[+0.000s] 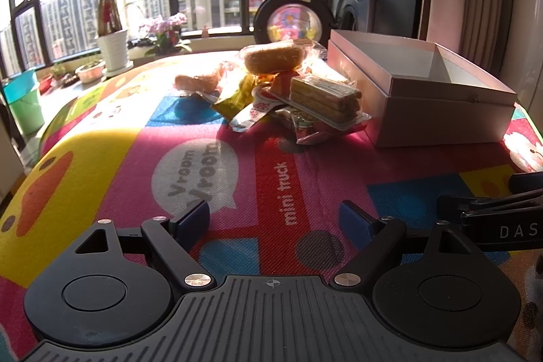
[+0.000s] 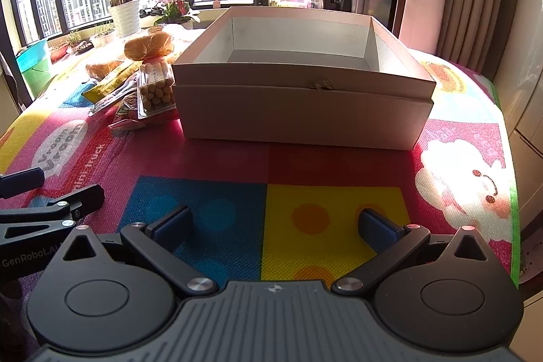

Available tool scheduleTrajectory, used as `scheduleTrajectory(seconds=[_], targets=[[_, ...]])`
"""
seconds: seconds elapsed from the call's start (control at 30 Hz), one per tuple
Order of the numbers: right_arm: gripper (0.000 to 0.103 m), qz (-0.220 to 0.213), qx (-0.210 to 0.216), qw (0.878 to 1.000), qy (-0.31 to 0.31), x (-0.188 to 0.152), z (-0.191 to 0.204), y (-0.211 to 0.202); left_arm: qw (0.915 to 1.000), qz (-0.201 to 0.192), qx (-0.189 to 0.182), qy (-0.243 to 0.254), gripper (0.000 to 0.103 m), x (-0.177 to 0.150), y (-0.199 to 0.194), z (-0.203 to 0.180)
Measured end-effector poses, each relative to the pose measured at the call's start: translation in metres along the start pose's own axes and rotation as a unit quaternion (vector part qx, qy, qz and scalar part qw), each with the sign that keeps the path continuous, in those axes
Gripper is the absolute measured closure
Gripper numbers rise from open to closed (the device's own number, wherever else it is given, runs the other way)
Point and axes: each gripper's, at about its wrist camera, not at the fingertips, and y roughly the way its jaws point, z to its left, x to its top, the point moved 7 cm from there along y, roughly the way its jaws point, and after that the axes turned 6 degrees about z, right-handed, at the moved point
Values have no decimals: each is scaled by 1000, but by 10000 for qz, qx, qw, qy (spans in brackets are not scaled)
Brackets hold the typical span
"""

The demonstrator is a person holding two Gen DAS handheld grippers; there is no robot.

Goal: Organize objects

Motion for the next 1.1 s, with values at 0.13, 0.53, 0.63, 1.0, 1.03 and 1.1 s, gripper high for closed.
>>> scheduleTrajectory(seconds=[0.13, 0.53, 0.63, 1.0, 1.03, 1.1], targets=[[0, 160, 381, 9991, -110, 1, -1, -8, 9997, 66, -183, 141, 22, 4, -2, 0], [1, -1444, -478, 9884, -9, 105, -68, -45, 9914, -129, -1011, -819, 27, 101, -7, 53], [11, -1118, -582, 9919, 173, 118, -93, -8, 9860, 82, -1109, -1242, 28, 120, 13, 69], [70, -231, -125, 9972, 703, 133, -132, 75, 9921, 29, -893, -885, 34, 140, 44, 73], [72, -236, -112, 9973, 683, 132, -131, 75, 9923, -10, -911, -845, 34, 142, 45, 70], [83, -242, -131, 9975, 658, 129, -129, 73, 9925, -34, -944, -769, 35, 143, 46, 64]])
